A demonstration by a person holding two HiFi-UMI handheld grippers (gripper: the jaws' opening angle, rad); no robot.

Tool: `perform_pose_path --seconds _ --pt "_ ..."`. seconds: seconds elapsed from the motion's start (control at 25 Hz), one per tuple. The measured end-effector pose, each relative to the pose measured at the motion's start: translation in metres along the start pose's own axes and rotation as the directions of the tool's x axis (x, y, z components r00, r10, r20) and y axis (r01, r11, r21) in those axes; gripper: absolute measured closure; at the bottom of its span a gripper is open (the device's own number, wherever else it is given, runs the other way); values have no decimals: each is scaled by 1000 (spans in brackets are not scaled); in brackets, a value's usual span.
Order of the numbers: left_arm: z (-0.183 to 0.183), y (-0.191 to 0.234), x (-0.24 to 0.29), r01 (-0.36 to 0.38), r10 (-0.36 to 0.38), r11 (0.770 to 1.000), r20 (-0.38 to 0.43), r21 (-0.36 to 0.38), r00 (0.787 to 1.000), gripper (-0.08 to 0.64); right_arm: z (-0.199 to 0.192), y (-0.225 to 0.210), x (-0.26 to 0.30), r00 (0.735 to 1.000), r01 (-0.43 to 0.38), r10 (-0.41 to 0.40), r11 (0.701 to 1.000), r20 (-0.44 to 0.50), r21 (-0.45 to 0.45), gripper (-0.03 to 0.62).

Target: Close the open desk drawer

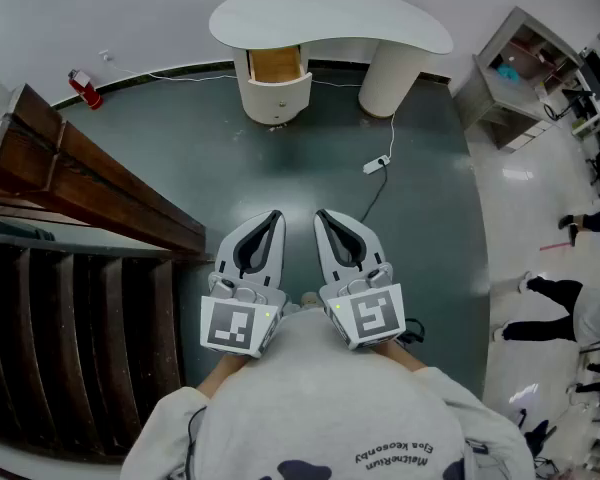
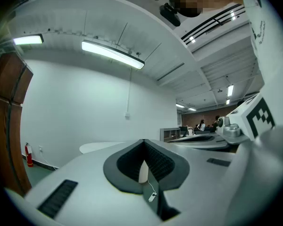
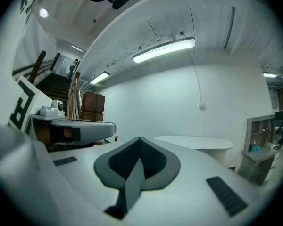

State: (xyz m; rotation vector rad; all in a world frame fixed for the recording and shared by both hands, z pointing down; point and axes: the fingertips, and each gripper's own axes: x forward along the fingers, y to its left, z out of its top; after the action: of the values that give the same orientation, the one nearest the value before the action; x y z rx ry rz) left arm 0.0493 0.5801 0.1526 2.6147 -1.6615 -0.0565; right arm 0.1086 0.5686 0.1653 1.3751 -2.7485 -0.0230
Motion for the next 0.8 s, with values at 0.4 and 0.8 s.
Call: perform_pose_path --seconds 0.4,0.8 --pt "0 32 3 7 -7 1000 -28 18 1000 554 -1 8 20 999 41 -41 999 -15 -30 577" --pt "-19 50 52 24 -24 1000 -49 -1 998 554 -15 -28 63 999 34 -34 999 -11 27 575"
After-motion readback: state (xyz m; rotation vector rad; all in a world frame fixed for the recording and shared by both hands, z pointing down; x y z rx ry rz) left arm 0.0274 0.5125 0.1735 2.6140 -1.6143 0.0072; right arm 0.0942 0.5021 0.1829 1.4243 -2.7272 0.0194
